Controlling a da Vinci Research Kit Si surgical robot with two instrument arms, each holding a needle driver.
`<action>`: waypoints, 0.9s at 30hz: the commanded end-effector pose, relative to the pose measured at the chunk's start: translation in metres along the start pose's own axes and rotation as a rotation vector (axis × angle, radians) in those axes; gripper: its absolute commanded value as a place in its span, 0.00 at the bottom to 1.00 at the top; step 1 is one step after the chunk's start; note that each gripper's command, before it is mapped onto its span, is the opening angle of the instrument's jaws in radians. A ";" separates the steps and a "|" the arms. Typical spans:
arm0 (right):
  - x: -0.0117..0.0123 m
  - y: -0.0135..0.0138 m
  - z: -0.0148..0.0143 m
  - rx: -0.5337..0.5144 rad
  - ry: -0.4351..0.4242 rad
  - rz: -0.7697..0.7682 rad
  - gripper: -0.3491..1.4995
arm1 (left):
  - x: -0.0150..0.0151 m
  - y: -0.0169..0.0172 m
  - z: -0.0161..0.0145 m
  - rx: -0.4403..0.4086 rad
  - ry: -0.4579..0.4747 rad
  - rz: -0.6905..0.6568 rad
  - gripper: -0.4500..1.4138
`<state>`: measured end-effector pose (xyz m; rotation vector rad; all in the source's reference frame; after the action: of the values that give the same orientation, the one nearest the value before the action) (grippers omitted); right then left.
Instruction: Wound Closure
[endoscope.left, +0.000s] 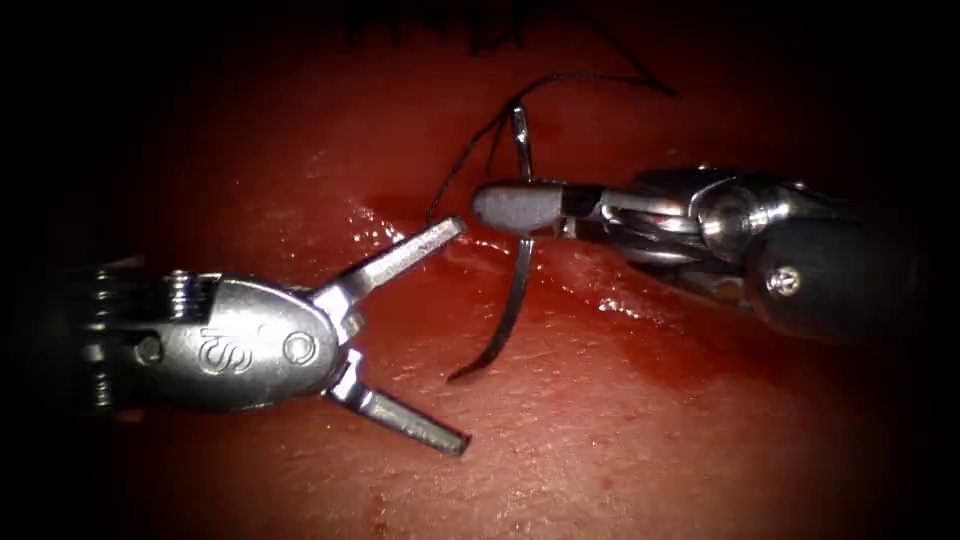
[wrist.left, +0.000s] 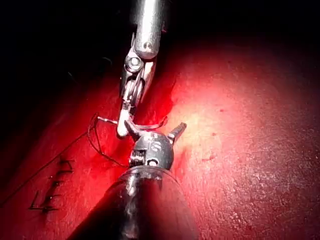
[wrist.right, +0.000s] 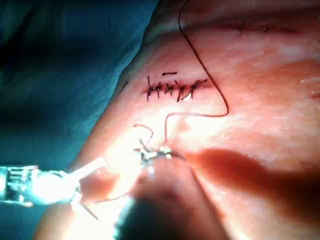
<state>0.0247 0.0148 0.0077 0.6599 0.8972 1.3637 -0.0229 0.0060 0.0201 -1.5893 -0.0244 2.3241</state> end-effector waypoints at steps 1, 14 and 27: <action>0.0000 0.0006 0.0004 -0.010 0.015 -0.031 0.00 | -0.0003 0.0000 0.0004 -0.007 0.002 -0.027 0.73; 0.0012 0.0006 0.0006 -0.004 0.117 -0.176 0.00 | -0.0026 -0.0026 -0.0041 -0.246 -0.142 -0.292 0.05; 0.0012 0.0000 0.0015 0.011 0.178 -0.391 0.00 | -0.0038 -0.0058 0.0002 -0.221 -0.396 -0.291 0.00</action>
<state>0.0254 0.0164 0.0077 0.3412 1.1153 1.0733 -0.0201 0.0105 0.0246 -1.0819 -0.5804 2.4207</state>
